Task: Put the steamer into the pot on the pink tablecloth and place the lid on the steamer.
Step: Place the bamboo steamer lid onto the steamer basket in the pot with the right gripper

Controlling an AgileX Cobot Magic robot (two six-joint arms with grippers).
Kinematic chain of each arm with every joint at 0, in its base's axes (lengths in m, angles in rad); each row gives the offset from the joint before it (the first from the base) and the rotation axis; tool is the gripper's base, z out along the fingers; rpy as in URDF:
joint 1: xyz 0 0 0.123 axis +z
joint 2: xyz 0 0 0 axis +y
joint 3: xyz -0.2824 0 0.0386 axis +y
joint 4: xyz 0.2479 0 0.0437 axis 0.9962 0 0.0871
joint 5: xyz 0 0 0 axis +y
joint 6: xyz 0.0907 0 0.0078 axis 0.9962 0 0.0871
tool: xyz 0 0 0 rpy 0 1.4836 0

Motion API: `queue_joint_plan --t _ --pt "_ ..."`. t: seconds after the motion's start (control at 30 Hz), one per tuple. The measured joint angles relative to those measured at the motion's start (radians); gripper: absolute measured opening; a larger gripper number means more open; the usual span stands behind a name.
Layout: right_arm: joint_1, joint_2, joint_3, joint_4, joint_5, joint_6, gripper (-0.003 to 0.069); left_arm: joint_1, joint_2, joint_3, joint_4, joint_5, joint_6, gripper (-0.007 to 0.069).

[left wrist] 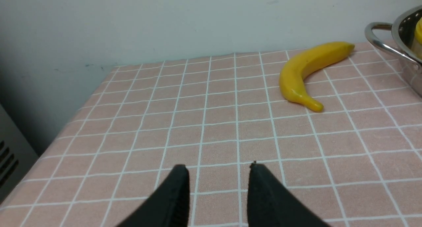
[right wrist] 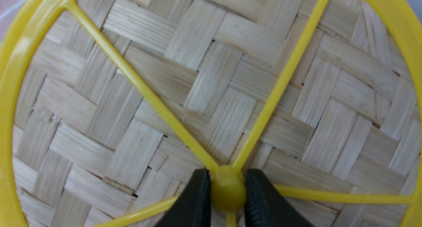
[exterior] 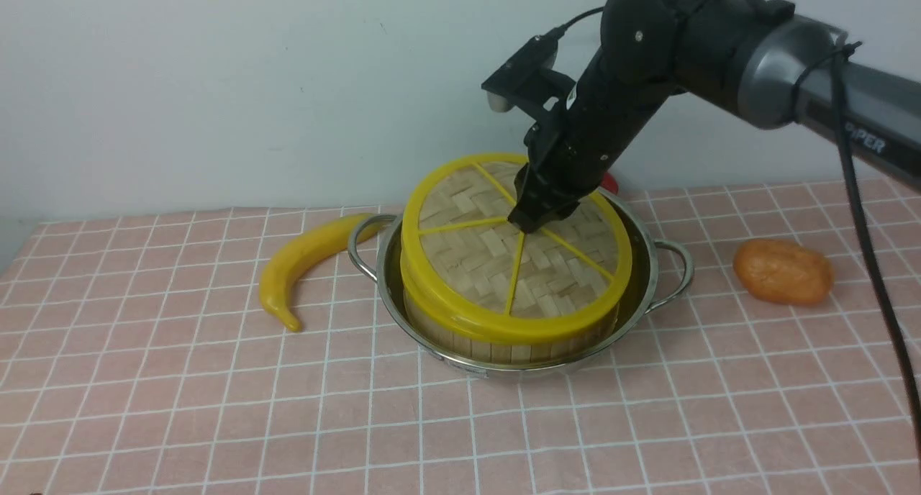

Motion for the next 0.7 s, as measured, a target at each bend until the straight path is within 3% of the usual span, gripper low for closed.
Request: queue_joint_plan --t 0.7 --pt "0.0 0.018 0.0 0.033 -0.053 -0.05 0.0146 0.0 0.0 0.0 0.0 0.0 0.0 0.0243"
